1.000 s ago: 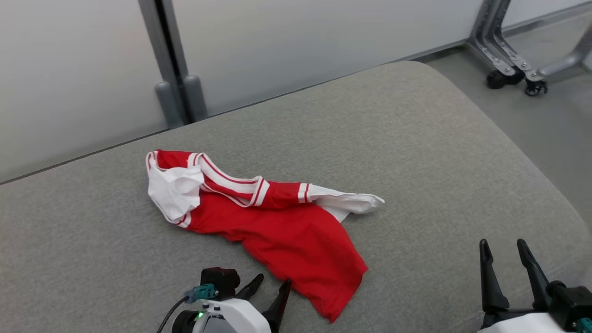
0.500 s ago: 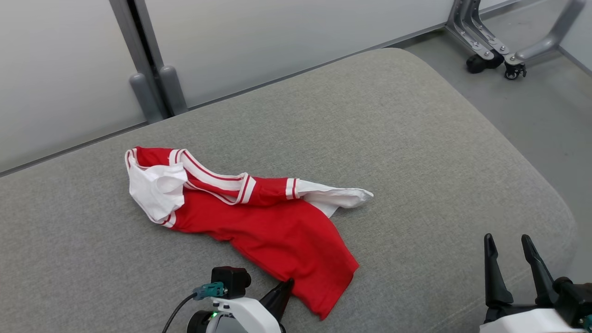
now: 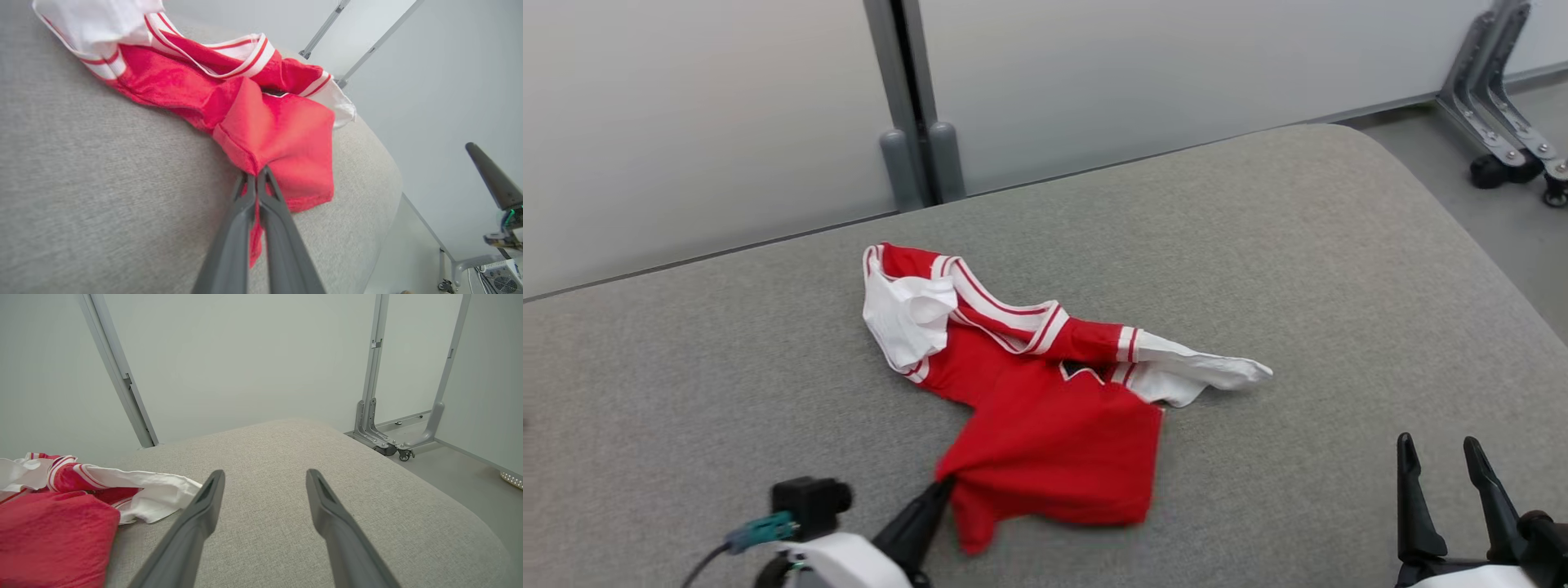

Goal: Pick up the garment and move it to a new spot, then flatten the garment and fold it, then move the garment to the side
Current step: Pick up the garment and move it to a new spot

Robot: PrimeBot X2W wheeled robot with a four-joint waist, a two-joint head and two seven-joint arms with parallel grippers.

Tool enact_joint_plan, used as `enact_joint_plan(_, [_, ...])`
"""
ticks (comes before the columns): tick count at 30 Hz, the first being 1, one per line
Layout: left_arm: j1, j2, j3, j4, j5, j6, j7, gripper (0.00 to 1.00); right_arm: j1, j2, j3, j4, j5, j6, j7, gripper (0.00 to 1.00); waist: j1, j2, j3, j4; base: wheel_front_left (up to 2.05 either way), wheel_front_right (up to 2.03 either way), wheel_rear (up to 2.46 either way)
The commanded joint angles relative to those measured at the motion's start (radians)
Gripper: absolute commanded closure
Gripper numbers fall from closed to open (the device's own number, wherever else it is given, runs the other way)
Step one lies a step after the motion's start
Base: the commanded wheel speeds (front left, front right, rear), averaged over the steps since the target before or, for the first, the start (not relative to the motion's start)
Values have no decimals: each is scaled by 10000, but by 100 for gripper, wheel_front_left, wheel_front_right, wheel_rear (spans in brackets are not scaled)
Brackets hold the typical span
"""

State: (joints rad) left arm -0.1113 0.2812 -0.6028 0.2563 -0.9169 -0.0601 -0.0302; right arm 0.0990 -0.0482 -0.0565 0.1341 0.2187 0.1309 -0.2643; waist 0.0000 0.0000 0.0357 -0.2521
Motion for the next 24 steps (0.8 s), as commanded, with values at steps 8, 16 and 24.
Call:
enact_joint_plan(8, [1566,2431,1761,-1489,-577,1693,579,100,117,-55,108,27,107,-3,-4,0,0,0,-212,774,0,0,0])
enact_joint_plan(16, [1439,3281,2646,-670,-518,2545,496,84,-15,-52,212,116,36,-3,-4,0,0,0,-246,856,0,0,0])
enact_joint_plan(24, [1469,3358,2753,-423,-129,3120,111,0,135,-52,235,141,116,-3,-4,0,0,0,-275,607,0,0,0])
